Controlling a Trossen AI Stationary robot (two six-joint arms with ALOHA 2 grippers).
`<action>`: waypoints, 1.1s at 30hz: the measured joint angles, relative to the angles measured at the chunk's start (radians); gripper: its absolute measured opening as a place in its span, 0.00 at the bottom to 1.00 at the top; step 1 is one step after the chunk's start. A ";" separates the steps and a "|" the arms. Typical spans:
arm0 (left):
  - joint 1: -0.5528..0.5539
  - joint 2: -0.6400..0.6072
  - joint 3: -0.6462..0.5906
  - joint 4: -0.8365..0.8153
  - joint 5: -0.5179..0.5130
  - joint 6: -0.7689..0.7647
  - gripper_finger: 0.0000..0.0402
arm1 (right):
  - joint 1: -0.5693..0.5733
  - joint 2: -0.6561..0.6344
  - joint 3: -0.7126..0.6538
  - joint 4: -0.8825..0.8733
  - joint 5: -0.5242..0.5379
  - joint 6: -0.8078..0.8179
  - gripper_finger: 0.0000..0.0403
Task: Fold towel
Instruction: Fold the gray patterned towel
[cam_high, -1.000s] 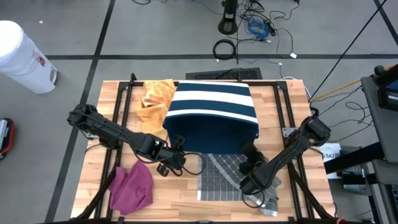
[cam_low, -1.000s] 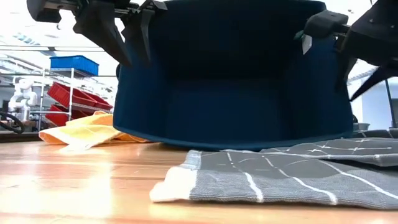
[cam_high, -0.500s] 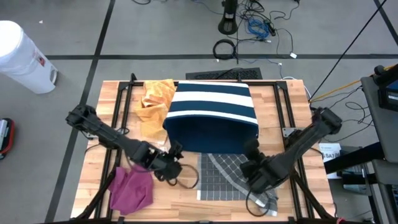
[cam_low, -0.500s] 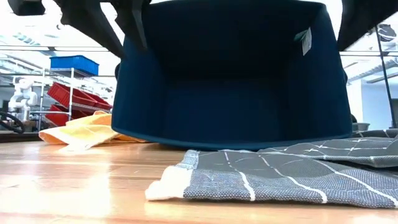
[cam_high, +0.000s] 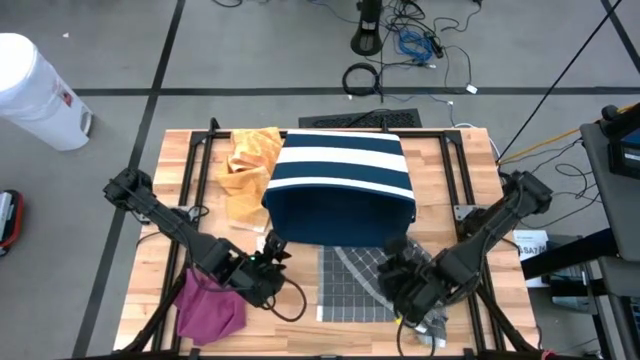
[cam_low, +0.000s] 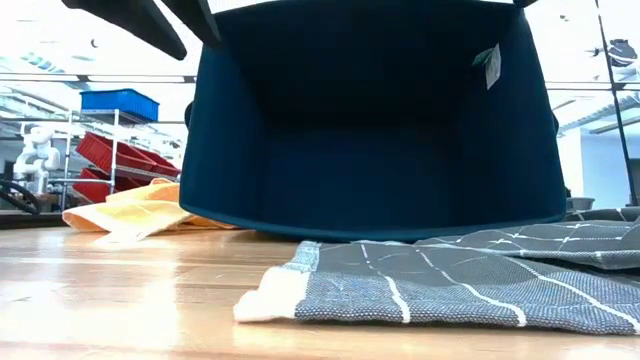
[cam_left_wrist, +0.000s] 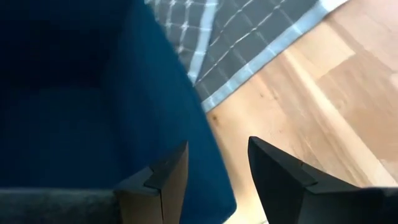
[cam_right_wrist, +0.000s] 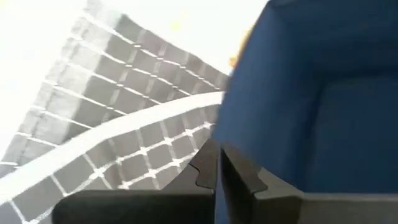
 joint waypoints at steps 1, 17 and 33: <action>-0.005 0.000 0.000 -0.008 -0.016 -0.030 0.43 | 0.008 0.018 0.000 -0.001 0.000 0.020 0.04; -0.067 0.000 -0.001 -0.216 -0.177 -0.570 0.43 | 0.227 0.205 -0.002 -0.122 0.038 0.649 0.22; -0.130 0.001 -0.002 -0.423 -0.380 -0.921 0.43 | 0.391 0.221 -0.002 -0.317 0.139 1.199 0.32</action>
